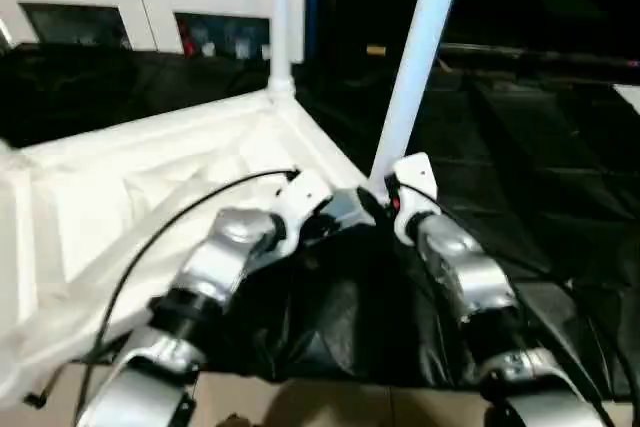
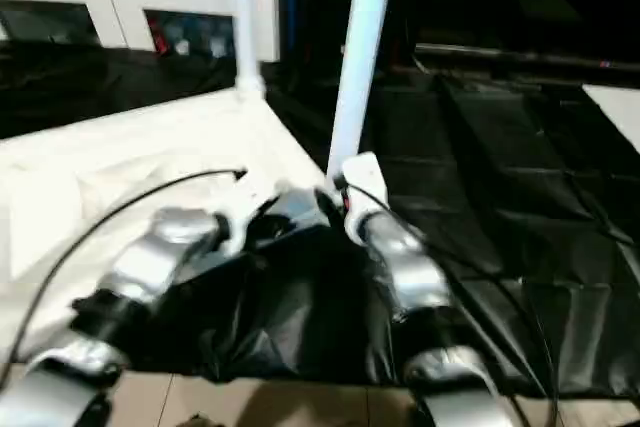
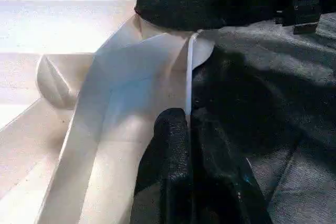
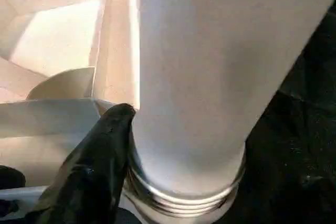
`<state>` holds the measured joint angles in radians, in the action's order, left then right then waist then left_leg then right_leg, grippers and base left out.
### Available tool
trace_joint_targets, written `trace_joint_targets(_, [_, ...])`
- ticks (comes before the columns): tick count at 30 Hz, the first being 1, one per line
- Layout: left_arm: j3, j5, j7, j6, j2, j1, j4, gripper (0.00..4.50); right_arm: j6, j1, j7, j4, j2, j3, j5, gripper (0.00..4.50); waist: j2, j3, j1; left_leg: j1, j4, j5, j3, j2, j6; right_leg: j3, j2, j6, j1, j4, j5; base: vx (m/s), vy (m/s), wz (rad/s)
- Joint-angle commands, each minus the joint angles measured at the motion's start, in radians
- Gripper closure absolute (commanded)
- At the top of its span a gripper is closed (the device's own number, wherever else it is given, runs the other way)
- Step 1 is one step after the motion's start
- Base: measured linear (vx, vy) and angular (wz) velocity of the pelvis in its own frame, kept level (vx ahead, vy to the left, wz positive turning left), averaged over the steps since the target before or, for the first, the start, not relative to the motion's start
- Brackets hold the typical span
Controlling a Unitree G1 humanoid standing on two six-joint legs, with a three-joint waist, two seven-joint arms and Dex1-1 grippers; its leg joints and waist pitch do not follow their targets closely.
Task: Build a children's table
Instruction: Rotate leg to tighten
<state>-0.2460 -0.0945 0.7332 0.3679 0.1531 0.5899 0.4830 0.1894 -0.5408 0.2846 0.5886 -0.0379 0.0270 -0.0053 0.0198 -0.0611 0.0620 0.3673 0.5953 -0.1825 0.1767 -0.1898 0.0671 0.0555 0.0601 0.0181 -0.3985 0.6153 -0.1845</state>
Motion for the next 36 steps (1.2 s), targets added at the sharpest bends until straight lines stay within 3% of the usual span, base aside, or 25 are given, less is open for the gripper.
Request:
trace_joint_targets(1, [-0.014,0.047,0.006,-0.067,-0.048,0.018,-0.043,4.5,0.001,0.004,0.105,-0.012,0.056,0.084,0.024,1.02,0.01,0.07,0.001,-0.008,-0.071,-0.161,-0.012,-0.036,-0.02,-0.048,0.08,0.184,0.049,-0.076,-0.181,0.0,0.0,0.0])
trace_joint_targets(3, [-0.021,0.056,0.04,-0.085,-0.035,0.007,-0.06,4.5,-0.015,0.003,0.118,-0.015,0.035,0.097,0.01,0.63,0.005,0.069,0.004,-0.008,-0.07,-0.149,-0.012,-0.037,-0.031,-0.048,0.082,0.194,0.049,-0.073,-0.166,0.0,0.0,0.0])
trace_joint_targets(5, [-0.023,0.065,0.072,-0.088,-0.015,-0.008,-0.081,4.5,-0.027,0.006,0.148,-0.028,0.003,0.103,0.008,0.56,0.005,0.069,0.003,-0.009,-0.07,-0.158,-0.012,-0.038,-0.032,-0.048,0.083,0.197,0.049,-0.074,-0.179,0.0,0.0,0.0])
trace_joint_targets(7, [-0.024,0.07,0.09,-0.093,-0.005,-0.015,-0.09,4.5,-0.031,0.008,0.171,-0.037,-0.015,0.105,0.008,0.56,0.006,0.067,0.002,-0.006,-0.07,-0.164,-0.011,-0.038,-0.034,-0.048,0.082,0.195,0.05,-0.076,-0.19,0.0,0.0,0.0])
trace_joint_targets(9, [-0.023,0.095,0.183,-0.107,0.044,-0.041,-0.125,4.5,-0.049,0.032,0.36,-0.093,-0.115,0.13,0.027,0.56,0.005,0.067,0.006,-0.008,-0.069,-0.169,-0.01,-0.039,-0.04,-0.049,0.083,0.191,0.051,-0.077,-0.196,0.0,0.0,0.0])
trace_joint_targets(13, [-0.025,0.113,0.244,-0.112,0.073,-0.053,-0.146,4.5,-0.045,0.054,0.473,-0.142,-0.172,0.14,0.054,0.56,0.004,0.066,0.007,-0.01,-0.068,-0.171,-0.009,-0.04,-0.054,-0.05,0.083,0.197,0.048,-0.079,-0.21,0.0,0.0,0.0])
trace_joint_targets(14, [-0.032,0.125,0.305,-0.119,0.107,-0.062,-0.161,4.5,-0.033,0.078,0.591,-0.193,-0.235,0.156,0.085,0.56,0.002,0.063,0.011,-0.012,-0.07,-0.179,-0.01,-0.041,-0.05,-0.049,0.081,0.195,0.046,-0.081,-0.23,0.0,0.0,0.0])
trace_joint_targets(21, [-0.042,0.151,0.425,-0.126,0.174,-0.075,-0.187,4.5,-0.005,0.108,0.778,-0.274,-0.338,0.185,0.13,0.56,0.002,0.065,0.027,-0.012,-0.071,-0.187,-0.011,-0.043,-0.047,-0.05,0.081,0.193,0.047,-0.079,-0.238,0.0,0.0,0.0])
trace_joint_targets(23, [-0.046,0.155,0.462,-0.124,0.193,-0.079,-0.195,4.5,0.0,0.118,0.826,-0.295,-0.364,0.206,0.124,0.72,-0.002,0.066,0.027,-0.013,-0.071,-0.187,-0.011,-0.043,-0.049,-0.048,0.08,0.198,0.045,-0.079,-0.231,0.0,0.0,0.0])
trace_joint_targets(28, [-0.049,0.163,0.485,-0.125,0.21,-0.079,-0.195,4.5,0.0,0.127,0.844,-0.311,-0.38,0.23,0.116,1.1,0.001,0.068,0.027,-0.011,-0.069,-0.169,-0.011,-0.043,-0.048,-0.048,0.081,0.215,0.047,-0.074,-0.196,0.0,0.0,0.0])
trace_joint_targets(36, [-0.04,0.16,0.48,-0.13,0.209,-0.077,-0.188,4.5,0.004,0.137,0.842,-0.329,-0.371,0.245,0.108,1.59,0.002,0.068,0.029,-0.012,-0.069,-0.168,-0.01,-0.043,-0.045,-0.048,0.081,0.211,0.047,-0.075,-0.205,0.0,0.0,0.0])
